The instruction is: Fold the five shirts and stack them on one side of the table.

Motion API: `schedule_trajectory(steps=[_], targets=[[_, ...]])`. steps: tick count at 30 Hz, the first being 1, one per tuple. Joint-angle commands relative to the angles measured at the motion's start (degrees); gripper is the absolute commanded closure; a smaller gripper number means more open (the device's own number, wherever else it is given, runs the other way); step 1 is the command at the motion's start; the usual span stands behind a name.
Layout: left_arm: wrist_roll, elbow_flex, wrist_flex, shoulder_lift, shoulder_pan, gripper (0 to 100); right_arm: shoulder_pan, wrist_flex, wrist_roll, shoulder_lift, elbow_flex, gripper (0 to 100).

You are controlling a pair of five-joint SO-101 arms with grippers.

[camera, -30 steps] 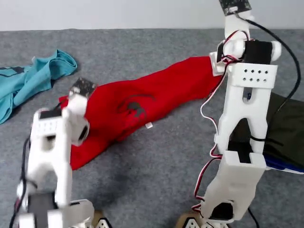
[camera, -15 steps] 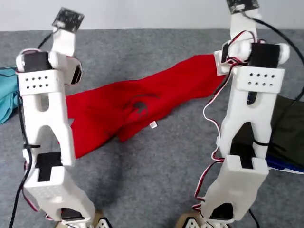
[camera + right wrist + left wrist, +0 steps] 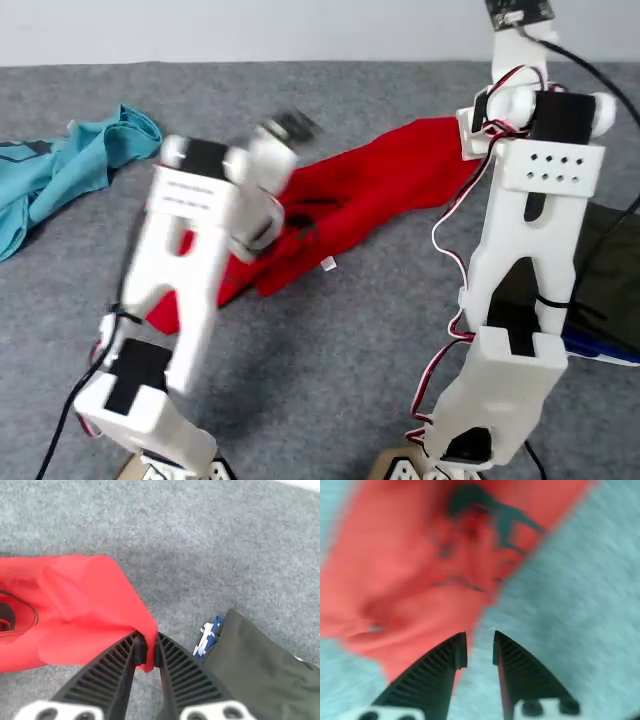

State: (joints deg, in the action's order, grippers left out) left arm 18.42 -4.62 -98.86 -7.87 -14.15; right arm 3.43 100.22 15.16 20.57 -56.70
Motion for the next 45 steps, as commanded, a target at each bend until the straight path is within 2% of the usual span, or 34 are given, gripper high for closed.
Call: schedule_trajectory(steps=[1, 4, 9, 13, 18, 24, 45], targets=[[0.62, 5.32, 4.57, 0.7, -3.78, 91, 0.75, 1.1, 0.62, -3.3, -0.18, 98.8], [0.62, 6.81, 8.44, -3.6, -3.78, 91, 0.75, 1.1, 0.62, -3.3, -0.18, 98.8], [2.02, 4.88, 10.02, -12.57, -4.04, 90, 1.01, 1.1, 0.62, -3.3, -0.18, 98.8], [2.11, -0.92, 11.08, -19.69, -2.2, 90, 1.1, 1.1, 0.62, -3.3, -0.18, 98.8], [1.85, -10.07, 10.46, -26.81, 1.14, 84, 1.1, 1.1, 0.62, -3.38, -0.18, 98.8], [2.11, -16.4, 6.86, -29.71, 2.02, 84, 1.1, 1.1, 0.62, -3.3, -0.18, 98.8], [4.31, -17.36, 4.48, -37.01, 2.11, 82, 0.84, 1.1, 0.62, -3.47, -0.18, 98.8]])
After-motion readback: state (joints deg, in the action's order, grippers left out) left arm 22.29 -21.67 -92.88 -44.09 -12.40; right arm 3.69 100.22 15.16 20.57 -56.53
